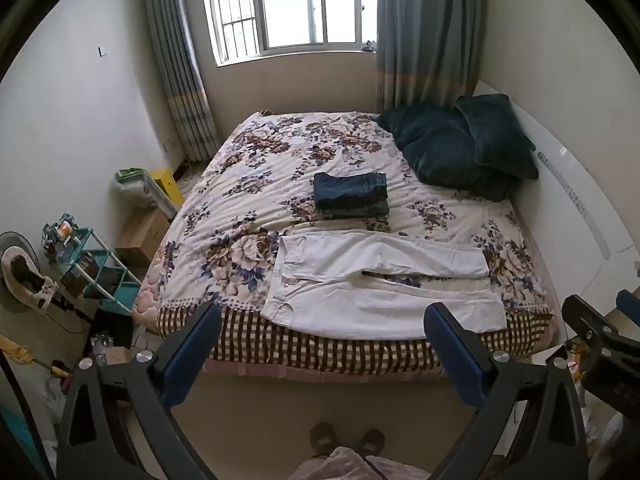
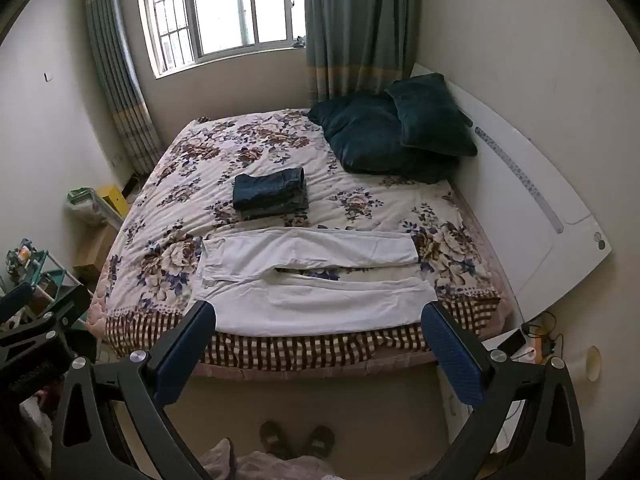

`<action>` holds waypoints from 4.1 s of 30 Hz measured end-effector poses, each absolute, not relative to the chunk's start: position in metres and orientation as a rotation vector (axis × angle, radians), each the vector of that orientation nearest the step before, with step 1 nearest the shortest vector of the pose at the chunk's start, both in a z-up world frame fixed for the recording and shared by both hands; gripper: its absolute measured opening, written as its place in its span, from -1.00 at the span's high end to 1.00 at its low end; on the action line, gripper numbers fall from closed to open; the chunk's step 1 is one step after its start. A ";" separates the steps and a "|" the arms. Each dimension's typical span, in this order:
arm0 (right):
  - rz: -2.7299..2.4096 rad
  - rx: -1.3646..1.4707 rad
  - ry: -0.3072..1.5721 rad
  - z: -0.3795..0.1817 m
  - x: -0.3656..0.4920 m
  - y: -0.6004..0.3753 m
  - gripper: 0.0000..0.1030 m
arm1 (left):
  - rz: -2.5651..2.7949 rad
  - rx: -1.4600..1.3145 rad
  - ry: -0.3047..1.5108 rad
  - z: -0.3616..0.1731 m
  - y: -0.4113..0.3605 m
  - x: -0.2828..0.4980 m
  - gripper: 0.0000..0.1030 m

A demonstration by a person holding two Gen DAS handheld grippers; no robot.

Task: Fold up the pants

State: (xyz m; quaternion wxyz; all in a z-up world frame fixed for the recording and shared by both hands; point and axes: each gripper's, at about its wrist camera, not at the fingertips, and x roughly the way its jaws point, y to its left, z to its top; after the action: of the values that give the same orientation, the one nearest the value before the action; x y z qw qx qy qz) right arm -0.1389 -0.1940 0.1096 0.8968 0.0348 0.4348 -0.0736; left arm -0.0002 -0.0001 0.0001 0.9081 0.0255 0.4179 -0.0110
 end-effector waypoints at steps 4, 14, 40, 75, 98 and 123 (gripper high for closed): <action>-0.144 0.070 0.905 0.109 -0.137 -0.193 -1.00 | -0.020 0.061 0.866 0.000 0.000 0.000 -1.00; -0.141 0.070 0.918 0.105 -0.123 -0.188 -1.00 | -0.018 0.062 0.859 0.000 0.001 0.000 -1.00; -0.134 0.077 0.918 0.103 -0.119 -0.194 -1.00 | -0.014 0.079 0.859 0.006 -0.004 0.013 -1.00; -0.136 0.088 0.929 0.098 -0.117 -0.197 -1.00 | -0.017 0.085 0.855 0.008 -0.013 0.016 -1.00; -0.189 0.084 0.939 0.045 -0.072 -0.235 -1.00 | 0.074 0.064 0.842 -0.038 -0.037 0.073 -1.00; -0.352 0.120 1.261 -0.226 0.323 -0.275 -1.00 | 0.016 0.270 1.141 -0.274 -0.067 0.425 -1.00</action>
State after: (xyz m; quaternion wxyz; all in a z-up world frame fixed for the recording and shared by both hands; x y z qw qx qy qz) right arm 0.3226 -0.2750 -0.2256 0.7915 0.0557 0.5861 -0.1637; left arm 0.4246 -0.0672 -0.2742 0.8331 0.1272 0.5382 0.0075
